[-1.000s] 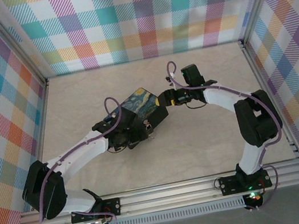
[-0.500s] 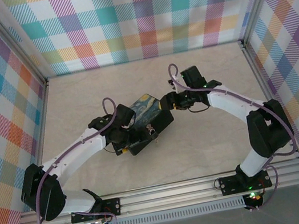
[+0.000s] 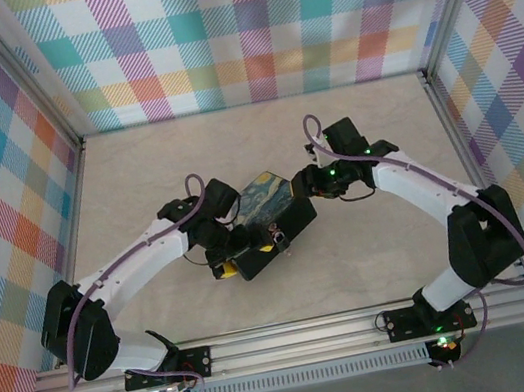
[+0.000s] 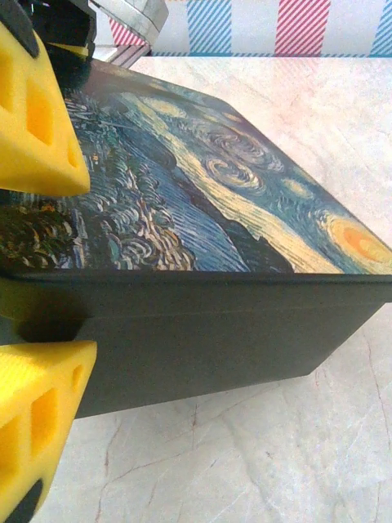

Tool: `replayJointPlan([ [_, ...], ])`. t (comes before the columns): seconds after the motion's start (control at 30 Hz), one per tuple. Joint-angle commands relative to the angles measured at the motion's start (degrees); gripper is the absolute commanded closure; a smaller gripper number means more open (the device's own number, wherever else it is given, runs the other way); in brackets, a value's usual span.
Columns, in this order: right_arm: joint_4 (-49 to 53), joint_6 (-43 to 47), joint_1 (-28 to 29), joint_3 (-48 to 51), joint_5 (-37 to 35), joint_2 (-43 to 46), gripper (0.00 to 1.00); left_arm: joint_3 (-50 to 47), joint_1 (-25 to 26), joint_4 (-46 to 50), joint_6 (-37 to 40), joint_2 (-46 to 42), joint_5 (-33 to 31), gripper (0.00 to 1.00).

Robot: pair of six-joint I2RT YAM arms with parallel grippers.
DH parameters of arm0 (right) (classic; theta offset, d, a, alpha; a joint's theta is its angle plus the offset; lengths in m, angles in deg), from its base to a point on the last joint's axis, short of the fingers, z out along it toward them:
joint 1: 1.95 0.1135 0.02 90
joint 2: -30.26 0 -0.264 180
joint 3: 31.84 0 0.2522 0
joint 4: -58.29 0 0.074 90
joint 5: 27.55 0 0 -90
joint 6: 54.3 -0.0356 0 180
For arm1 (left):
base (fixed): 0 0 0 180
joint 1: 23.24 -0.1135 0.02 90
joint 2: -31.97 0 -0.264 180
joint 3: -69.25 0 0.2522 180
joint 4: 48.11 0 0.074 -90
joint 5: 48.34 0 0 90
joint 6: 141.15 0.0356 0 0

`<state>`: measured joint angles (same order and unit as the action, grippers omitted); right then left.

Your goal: Unlock the padlock with the key

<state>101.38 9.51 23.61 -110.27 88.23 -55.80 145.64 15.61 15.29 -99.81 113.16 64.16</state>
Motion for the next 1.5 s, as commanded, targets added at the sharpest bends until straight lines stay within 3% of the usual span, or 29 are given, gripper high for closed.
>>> replayJointPlan([
  [0.0,11.9,-2.59,5.13,-0.46,18.42,2.47,0.53,6.84,-1.21,-24.59,-3.71,-0.11,7.89,0.06],
  [1.47,14.14,-4.13,5.11,-5.85,19.31,1.78,0.51,9.87,-13.53,-28.79,-6.2,-3.98,11.05,0.06],
])
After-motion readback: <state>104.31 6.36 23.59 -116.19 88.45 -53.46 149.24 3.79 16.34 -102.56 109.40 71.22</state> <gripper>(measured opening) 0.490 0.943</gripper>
